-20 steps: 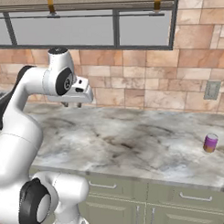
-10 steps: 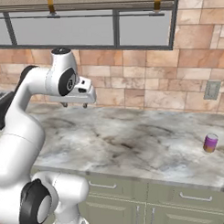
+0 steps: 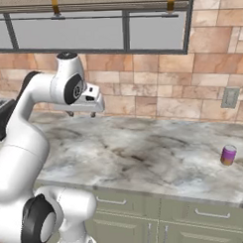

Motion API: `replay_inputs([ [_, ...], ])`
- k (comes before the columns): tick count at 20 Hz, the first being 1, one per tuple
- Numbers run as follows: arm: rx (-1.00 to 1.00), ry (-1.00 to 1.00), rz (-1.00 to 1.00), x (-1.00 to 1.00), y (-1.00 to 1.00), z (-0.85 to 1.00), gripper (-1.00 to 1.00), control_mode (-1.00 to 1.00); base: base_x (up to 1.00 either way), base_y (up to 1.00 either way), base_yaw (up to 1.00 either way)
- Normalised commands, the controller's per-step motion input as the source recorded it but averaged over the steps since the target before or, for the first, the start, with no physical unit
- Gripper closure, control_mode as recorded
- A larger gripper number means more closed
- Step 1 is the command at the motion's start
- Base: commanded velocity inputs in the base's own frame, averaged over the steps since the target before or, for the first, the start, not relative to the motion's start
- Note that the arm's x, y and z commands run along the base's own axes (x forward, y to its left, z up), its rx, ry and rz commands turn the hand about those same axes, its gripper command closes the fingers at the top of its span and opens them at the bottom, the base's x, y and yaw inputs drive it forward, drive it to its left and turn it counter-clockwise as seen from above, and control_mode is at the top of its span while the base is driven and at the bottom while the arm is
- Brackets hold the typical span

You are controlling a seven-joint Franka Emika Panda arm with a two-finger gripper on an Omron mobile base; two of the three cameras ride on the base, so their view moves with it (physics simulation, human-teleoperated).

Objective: Four empty soda cans are scattered around the kitchen. Gather all the cans and cluster them next to the stove for recycling.

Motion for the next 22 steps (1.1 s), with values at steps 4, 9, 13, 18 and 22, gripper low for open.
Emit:
replay_inputs([
  [4,0.00,0.01,-0.02,0.00,-0.17,-0.06,-1.00,1.00,0.00,-0.05,0.00],
  [9,0.00,0.00,0.00,0.00,0.00,0.00,-1.00,1.00,0.01,-0.41,-0.02],
  [13,0.00,0.00,0.00,0.00,0.00,0.00,-1.00,1.00,0.00,-0.61,-0.03],
  [18,0.00,0.00,0.00,0.00,0.00,0.00,-1.00,1.00,0.00,-0.76,-0.02],
  [22,0.00,0.00,0.00,0.00,0.00,0.00,-1.00,1.00,0.00,-0.70,-0.03],
])
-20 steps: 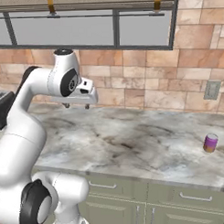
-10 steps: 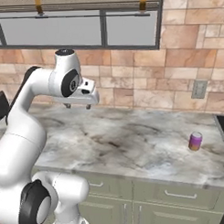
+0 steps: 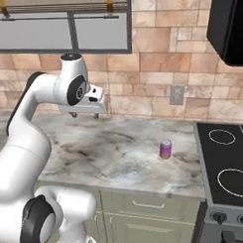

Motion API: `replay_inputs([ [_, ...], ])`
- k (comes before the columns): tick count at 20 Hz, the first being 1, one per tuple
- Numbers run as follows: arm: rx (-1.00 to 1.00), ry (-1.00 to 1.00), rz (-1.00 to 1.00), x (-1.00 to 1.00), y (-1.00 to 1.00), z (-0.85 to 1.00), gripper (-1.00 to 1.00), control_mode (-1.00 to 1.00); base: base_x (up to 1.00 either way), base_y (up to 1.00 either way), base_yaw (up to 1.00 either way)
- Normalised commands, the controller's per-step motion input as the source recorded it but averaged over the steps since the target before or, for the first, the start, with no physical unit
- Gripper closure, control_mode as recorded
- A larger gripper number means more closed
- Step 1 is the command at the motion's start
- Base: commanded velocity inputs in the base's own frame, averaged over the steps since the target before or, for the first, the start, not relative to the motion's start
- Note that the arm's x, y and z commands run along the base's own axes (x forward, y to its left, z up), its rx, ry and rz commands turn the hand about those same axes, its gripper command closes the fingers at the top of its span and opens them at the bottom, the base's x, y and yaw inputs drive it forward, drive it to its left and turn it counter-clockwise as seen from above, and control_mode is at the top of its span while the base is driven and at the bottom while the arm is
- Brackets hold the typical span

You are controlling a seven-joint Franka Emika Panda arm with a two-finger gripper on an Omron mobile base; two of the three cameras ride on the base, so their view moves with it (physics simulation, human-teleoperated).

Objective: Four empty soda cans are scattered around the kitchen. Gather all the cans and cluster them next to the stove for recycling.

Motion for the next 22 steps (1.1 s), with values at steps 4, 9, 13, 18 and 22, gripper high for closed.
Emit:
replay_inputs([
  [4,0.00,0.00,0.00,0.00,0.00,0.00,-1.00,1.00,0.00,-0.57,-0.05],
  [9,0.00,0.00,0.00,0.00,0.00,0.00,-1.00,1.00,0.00,-0.47,-0.03],
  [13,0.00,0.00,0.00,0.00,0.00,0.00,-1.00,1.00,0.04,-0.56,-0.01],
  [18,0.00,0.00,0.00,0.00,0.00,0.00,-1.00,1.00,0.06,-0.41,0.00],
  [22,0.00,0.00,0.00,0.00,0.00,0.00,-1.00,1.00,0.08,-0.15,0.00],
])
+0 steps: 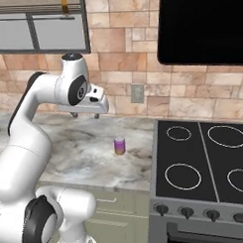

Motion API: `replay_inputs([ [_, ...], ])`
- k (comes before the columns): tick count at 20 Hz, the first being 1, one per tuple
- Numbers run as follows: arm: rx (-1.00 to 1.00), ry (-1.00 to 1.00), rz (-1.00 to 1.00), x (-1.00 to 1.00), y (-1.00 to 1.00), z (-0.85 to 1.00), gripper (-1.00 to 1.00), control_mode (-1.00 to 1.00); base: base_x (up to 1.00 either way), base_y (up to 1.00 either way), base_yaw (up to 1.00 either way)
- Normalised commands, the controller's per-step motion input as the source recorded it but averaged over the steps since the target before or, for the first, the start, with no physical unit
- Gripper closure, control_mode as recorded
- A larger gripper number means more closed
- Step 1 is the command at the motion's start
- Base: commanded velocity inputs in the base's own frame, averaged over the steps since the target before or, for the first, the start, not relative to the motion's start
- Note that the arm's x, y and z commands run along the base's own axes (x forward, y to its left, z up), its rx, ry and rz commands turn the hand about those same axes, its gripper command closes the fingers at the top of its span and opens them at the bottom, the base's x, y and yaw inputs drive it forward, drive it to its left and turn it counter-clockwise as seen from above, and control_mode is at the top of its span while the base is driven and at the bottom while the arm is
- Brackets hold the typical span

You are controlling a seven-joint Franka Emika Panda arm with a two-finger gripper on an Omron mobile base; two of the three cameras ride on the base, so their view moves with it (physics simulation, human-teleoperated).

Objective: Four empty soda cans are scattered around the kitchen. Gather all the cans and cluster them next to the stove for recycling.

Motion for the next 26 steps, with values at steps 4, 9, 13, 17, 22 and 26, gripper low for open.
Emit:
replay_inputs([
  [4,0.00,0.00,0.00,0.00,0.00,0.00,-1.00,1.00,0.02,0.00,0.00],
  [9,0.00,0.00,0.00,0.00,0.00,0.00,-1.00,1.00,0.17,-0.03,0.02],
  [13,0.00,0.00,0.00,0.00,0.00,0.00,-1.00,1.00,0.26,-0.26,0.04],
  [17,0.00,0.00,0.00,0.00,0.00,0.00,-1.00,1.00,0.37,-0.30,0.04],
  [22,0.00,0.00,0.00,0.00,0.00,0.00,-1.00,1.00,0.60,-0.37,0.01],
  [26,0.01,0.13,0.00,0.39,-0.33,-0.06,-1.00,-1.00,0.15,-0.10,0.00],
])
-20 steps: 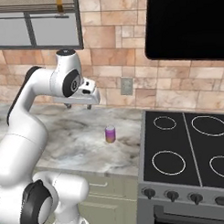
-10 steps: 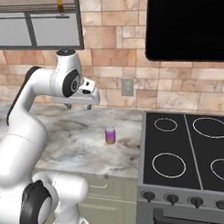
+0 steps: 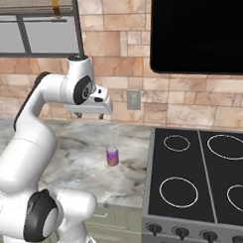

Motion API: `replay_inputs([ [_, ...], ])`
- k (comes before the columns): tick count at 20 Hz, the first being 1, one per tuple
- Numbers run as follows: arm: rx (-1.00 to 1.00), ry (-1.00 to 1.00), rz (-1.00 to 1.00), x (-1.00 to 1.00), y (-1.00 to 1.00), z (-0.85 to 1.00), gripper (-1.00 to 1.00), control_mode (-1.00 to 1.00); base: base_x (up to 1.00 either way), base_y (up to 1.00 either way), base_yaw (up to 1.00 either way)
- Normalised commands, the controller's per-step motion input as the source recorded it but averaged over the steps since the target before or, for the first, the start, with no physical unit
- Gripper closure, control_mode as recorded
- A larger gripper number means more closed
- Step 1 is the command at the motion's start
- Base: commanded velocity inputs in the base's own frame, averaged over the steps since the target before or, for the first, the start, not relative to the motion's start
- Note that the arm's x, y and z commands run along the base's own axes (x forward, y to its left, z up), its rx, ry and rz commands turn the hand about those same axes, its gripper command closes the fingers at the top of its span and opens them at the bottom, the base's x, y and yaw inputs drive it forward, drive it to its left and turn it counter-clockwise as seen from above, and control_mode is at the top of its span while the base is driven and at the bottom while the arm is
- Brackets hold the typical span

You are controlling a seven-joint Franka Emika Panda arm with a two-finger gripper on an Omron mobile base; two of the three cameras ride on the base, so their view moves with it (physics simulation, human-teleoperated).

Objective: Four empty soda cans are scattered around the kitchen. Gather all the cans and cluster them next to the stove for recycling.

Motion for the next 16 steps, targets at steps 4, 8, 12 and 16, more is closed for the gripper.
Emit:
replay_inputs([
  [4,0.01,0.02,0.00,0.27,-0.31,-0.12,-1.00,-1.00,0.00,0.00,0.00],
  [8,0.03,0.07,0.04,0.34,-0.44,-0.28,-1.00,-1.00,0.00,0.00,0.00],
  [12,-0.01,0.01,-0.02,0.21,-0.17,-0.64,-1.00,-1.00,0.00,0.00,0.00],
  [16,-0.06,0.01,-0.02,0.00,0.01,-0.65,-1.00,-1.00,0.00,0.00,0.00],
])
